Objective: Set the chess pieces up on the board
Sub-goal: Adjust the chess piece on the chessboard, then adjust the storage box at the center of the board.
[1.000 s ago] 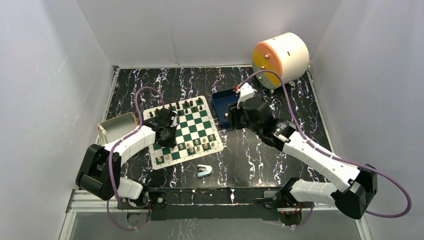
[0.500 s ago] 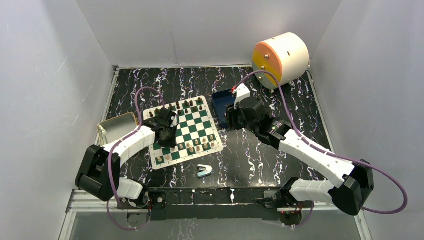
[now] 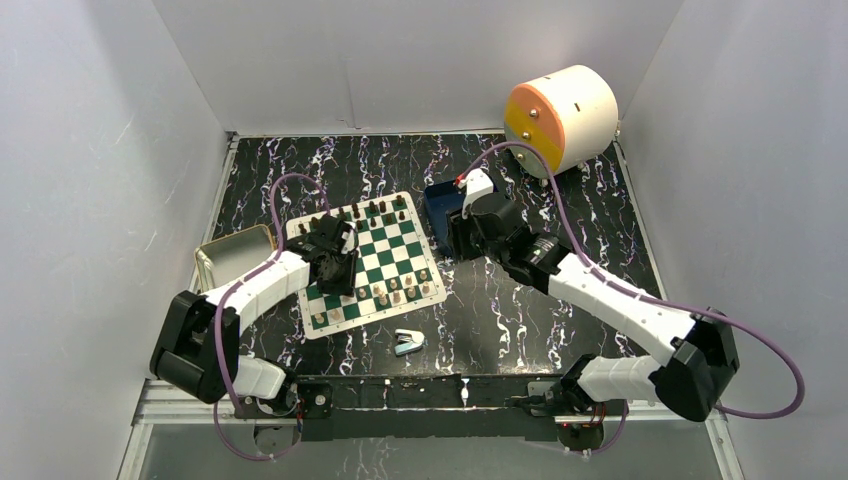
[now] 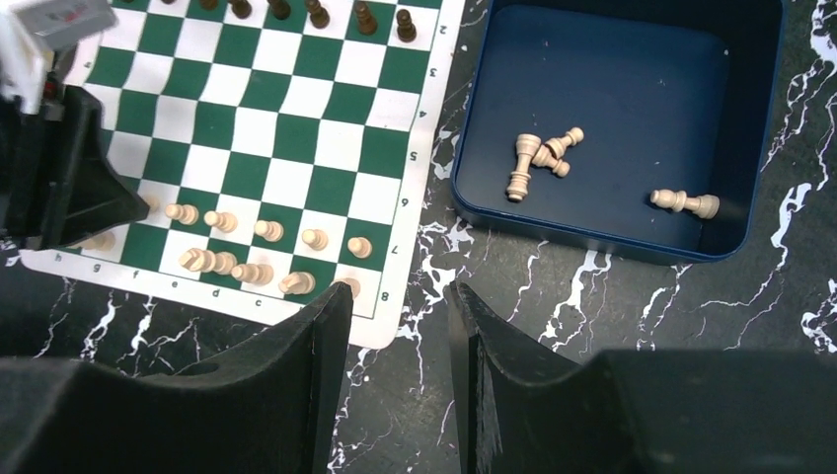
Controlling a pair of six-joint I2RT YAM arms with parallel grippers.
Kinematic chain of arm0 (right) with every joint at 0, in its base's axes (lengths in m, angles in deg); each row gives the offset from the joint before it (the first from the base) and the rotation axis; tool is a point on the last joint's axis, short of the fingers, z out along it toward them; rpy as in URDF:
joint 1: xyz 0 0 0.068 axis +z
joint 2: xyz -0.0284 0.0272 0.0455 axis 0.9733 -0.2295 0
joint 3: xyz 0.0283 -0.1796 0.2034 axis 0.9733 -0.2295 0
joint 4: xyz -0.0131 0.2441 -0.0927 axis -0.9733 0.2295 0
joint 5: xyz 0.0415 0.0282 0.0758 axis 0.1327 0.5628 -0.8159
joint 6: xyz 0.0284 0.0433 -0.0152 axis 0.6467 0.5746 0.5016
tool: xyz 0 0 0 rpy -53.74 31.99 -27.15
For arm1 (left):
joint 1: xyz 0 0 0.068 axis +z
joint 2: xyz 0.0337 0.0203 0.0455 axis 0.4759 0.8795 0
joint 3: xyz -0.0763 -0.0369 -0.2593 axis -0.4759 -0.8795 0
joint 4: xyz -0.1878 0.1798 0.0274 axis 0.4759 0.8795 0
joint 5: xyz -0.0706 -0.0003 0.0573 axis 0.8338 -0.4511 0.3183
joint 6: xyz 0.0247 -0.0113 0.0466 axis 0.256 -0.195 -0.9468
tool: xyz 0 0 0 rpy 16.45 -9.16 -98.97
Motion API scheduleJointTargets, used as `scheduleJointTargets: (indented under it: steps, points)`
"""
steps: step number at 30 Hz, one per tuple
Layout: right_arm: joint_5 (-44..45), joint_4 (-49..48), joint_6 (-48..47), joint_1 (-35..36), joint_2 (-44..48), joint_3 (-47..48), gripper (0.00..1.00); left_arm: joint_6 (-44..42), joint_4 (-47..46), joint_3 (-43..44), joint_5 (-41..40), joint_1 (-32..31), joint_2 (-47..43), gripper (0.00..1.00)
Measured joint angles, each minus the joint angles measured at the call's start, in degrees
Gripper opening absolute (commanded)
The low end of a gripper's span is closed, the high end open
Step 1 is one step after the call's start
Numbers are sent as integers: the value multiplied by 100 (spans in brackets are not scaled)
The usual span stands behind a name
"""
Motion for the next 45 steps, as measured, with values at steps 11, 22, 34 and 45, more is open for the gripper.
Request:
scheduleJointTargets:
  steps: [11, 22, 34, 45]
  points:
    - [-133, -125, -63, -691, -1108, 339, 53, -216, -72, 446, 269, 0, -975, 89]
    - [-365, -55, -455, -1425, -2358, 981, 54, -538, -769, 173, 278, 0, -1598, 92]
    - [-1060, 15, -2706, -1766, -2809, 1899, 70, -708, -769, 13, 122, 0, -2140, 90]
    - [-2970, 48, -5327, -2184, -3930, 2846, 69, -811, -776, -79, 127, 0, -2367, 82]
